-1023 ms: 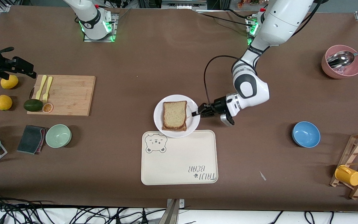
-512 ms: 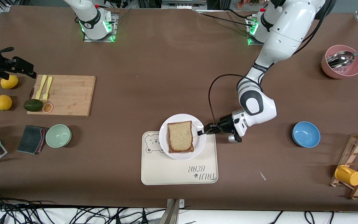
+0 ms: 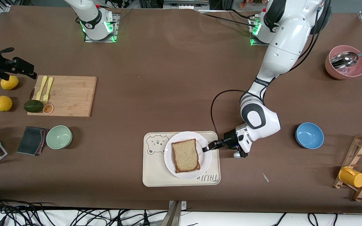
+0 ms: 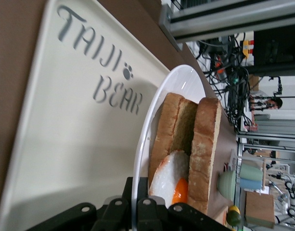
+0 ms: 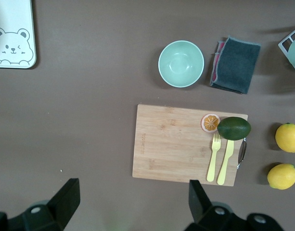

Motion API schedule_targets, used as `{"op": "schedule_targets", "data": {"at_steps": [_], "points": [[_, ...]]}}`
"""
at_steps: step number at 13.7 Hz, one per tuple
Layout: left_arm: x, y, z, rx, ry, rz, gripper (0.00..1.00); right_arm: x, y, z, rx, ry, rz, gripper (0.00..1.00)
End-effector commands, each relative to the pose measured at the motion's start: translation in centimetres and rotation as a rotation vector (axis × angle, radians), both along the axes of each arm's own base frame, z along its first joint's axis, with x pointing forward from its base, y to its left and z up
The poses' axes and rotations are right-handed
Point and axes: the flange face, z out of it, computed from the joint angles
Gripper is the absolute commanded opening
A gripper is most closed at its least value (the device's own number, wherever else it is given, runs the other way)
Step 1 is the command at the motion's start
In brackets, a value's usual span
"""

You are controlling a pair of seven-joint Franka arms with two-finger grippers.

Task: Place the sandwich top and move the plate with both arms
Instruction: 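Slide the plate with the left gripper onto the bear tray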

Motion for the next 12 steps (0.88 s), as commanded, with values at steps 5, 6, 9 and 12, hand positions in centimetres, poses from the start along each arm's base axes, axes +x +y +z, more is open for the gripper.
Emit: {"op": "schedule_targets", "data": {"at_steps": [5, 6, 9, 12], "points": [[2.9, -1.1, 0.5, 0.054, 0.002, 0.057, 0.0, -0.5, -0.1, 0.3, 0.018, -0.001, -0.015, 1.0], [2.9, -1.0, 0.1, 0.059, 0.004, 0.057, 0.02, -0.5, -0.1, 0.3, 0.018, -0.001, -0.015, 1.0], [2.9, -0.8, -0.1, 0.063, 0.001, 0.055, 0.25, -0.5, -0.1, 0.3, 0.016, -0.001, -0.015, 1.0], [2.9, -0.8, 0.0, 0.065, 0.001, 0.051, 0.33, -0.5, -0.1, 0.3, 0.018, -0.001, -0.015, 1.0]]}}
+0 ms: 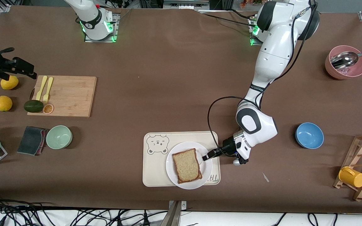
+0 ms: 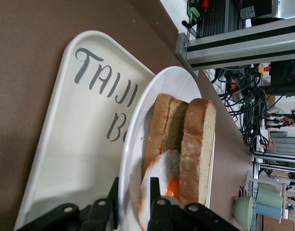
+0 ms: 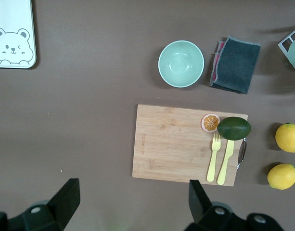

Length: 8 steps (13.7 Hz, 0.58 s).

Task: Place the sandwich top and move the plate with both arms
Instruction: 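Slide the plate with the left gripper onto the bear tray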

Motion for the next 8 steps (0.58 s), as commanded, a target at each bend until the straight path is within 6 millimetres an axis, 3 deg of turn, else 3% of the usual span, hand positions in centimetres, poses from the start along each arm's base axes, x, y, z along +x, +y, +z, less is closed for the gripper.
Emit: {"op": "schedule_targets", "data": {"at_steps": [1, 8], "points": [[0.8, -0.1, 0.6, 0.023, -0.01, -0.012, 0.36, -0.5, -0.1, 0.3, 0.018, -0.001, -0.015, 1.0], [1.3, 0.7, 2.4, 0.081, -0.015, -0.079, 0.52, -0.5, -0.1, 0.3, 0.018, -0.001, -0.015, 1.0]]}}
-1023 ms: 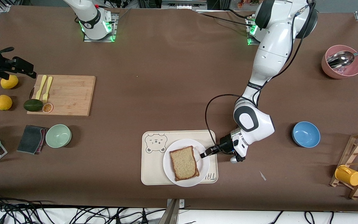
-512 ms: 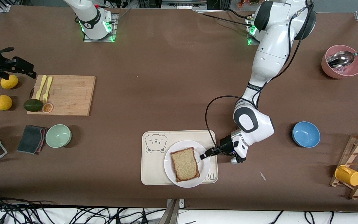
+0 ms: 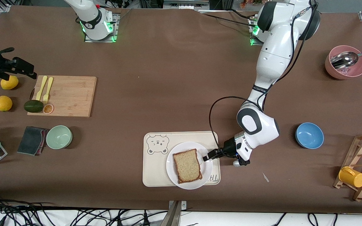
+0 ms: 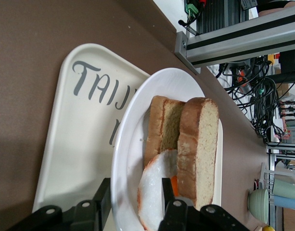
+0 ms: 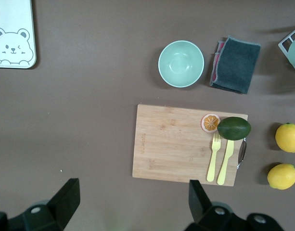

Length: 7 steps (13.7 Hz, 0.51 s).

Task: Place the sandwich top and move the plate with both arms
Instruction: 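Slide the plate with the left gripper onto the bear tray, then release the plate and draw the left gripper back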

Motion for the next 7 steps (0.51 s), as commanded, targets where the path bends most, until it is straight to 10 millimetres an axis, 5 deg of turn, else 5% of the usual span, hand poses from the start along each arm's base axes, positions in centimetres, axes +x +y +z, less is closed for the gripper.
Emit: {"op": "schedule_targets", "data": {"at_steps": [1, 7], "points": [[0.5, 0.5, 1.4, 0.007, 0.027, -0.03, 0.52, -0.5, -0.1, 0.3, 0.018, -0.001, -0.015, 1.0], [0.2, 1.2, 2.9, 0.06, 0.061, -0.097, 0.64, -0.5, -0.1, 0.3, 0.018, -0.001, -0.015, 1.0]]}}
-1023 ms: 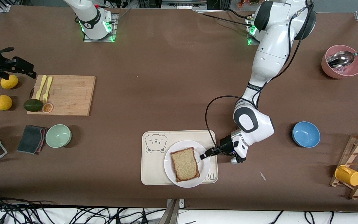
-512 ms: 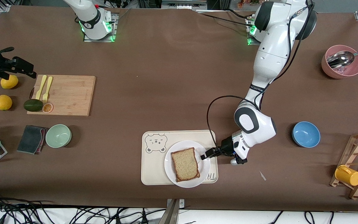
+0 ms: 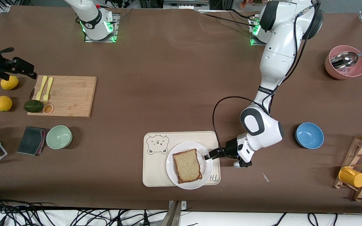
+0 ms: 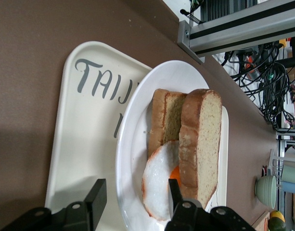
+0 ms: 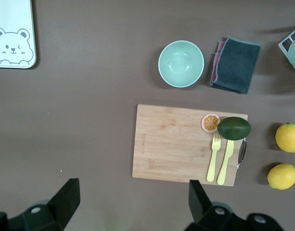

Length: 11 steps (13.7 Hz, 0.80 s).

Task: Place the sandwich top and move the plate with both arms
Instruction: 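Release the plate and draw the left gripper back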

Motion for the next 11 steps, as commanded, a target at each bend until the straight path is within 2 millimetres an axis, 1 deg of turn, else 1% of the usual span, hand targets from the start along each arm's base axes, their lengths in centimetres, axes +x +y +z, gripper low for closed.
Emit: {"op": "schedule_targets", "data": {"at_steps": [1, 3, 5, 6, 7, 9, 11], "points": [[-0.3, 0.5, 2.5, 0.045, 0.043, -0.032, 0.67, -0.5, -0.1, 0.3, 0.016, -0.001, -0.015, 1.0], [-0.1, 0.7, 4.0, 0.092, 0.074, -0.049, 0.68, -0.5, -0.1, 0.3, 0.016, -0.001, -0.015, 1.0], [0.0, 0.9, 5.1, 0.097, 0.097, -0.068, 0.71, -0.5, -0.1, 0.3, 0.016, -0.001, -0.015, 1.0], [0.0, 1.4, 5.5, 0.104, 0.111, -0.084, 0.76, -0.5, 0.0, 0.3, 0.016, -0.001, -0.014, 1.0], [0.2, 1.9, 6.3, 0.121, 0.112, -0.093, 0.82, -0.5, 0.1, 0.3, 0.016, -0.001, -0.011, 1.0], [0.6, 2.8, 8.1, 0.196, 0.096, -0.104, 1.0, -0.6, 0.1, 0.4, 0.016, -0.002, -0.009, 1.0], [0.6, 3.3, 9.9, 0.326, 0.093, -0.126, 1.0, -0.6, 0.1, 0.4, 0.016, -0.002, -0.009, 1.0]]}}
